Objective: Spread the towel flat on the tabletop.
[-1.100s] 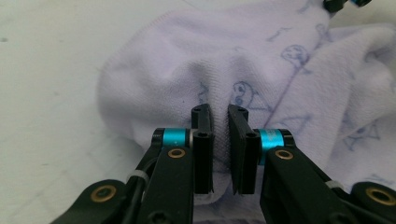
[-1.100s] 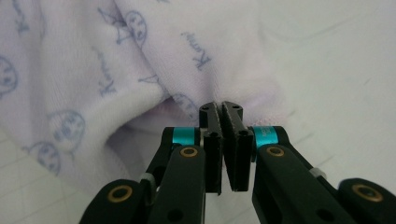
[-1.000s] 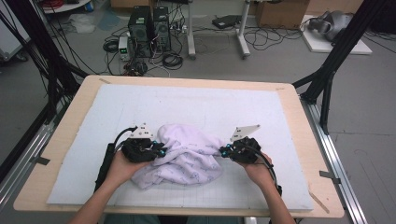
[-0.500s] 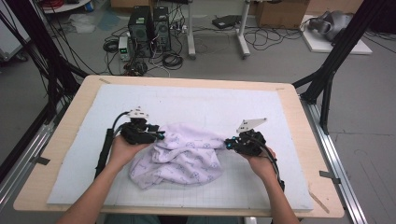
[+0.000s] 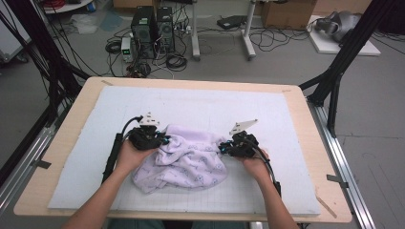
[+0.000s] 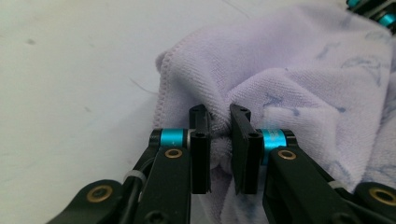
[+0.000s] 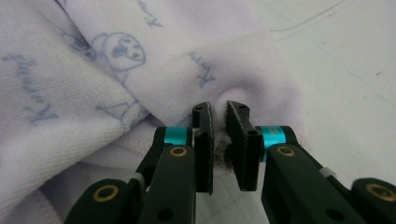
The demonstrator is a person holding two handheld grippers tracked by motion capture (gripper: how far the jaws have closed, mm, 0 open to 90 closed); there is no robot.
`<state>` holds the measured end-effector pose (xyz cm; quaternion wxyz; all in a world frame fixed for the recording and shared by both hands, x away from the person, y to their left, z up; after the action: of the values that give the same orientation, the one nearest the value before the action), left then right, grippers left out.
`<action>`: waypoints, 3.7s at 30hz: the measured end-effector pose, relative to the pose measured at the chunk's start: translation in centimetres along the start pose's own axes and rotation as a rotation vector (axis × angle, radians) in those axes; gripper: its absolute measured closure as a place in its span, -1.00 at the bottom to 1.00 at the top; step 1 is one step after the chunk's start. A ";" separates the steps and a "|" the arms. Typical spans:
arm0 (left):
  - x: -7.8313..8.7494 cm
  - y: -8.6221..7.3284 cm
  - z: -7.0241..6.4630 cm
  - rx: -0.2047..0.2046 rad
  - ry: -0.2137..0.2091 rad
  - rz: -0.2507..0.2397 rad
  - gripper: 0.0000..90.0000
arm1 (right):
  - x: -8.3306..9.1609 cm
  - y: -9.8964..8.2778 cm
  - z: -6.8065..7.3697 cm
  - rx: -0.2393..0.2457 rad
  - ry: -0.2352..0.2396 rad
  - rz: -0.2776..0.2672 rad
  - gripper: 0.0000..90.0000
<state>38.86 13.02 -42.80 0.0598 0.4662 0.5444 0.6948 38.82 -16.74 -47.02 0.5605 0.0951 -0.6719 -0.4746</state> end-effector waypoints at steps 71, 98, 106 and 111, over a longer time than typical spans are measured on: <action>5.2 -9.5 -5.7 -0.169 -0.069 0.024 0.85 | 0.3 -2.1 9.1 0.105 0.069 -0.044 0.78; -0.9 -3.5 1.1 0.036 0.065 -0.003 0.90 | -0.9 0.6 0.1 -0.085 -0.026 -0.038 0.87; 2.1 -3.3 1.0 0.004 0.067 -0.042 0.56 | 0.8 1.5 1.3 -0.052 -0.042 -0.096 0.71; 4.6 -3.6 1.1 -0.014 0.074 -0.052 0.45 | 2.5 2.0 2.6 -0.009 -0.057 -0.135 0.52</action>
<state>35.55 17.99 -43.10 0.0612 0.4255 0.5533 0.7135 36.57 -15.95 -43.61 0.5084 0.1243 -0.6776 -0.5167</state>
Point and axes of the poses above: each handheld gripper's, and its own axes: x roughly backward along the jaws, y roughly out of its top, z roughly to its left, the point moved 5 cm from there along -x, roughly forward along the jaws, and after that the axes turned 3 degrees about -z, right-handed, at the moved point
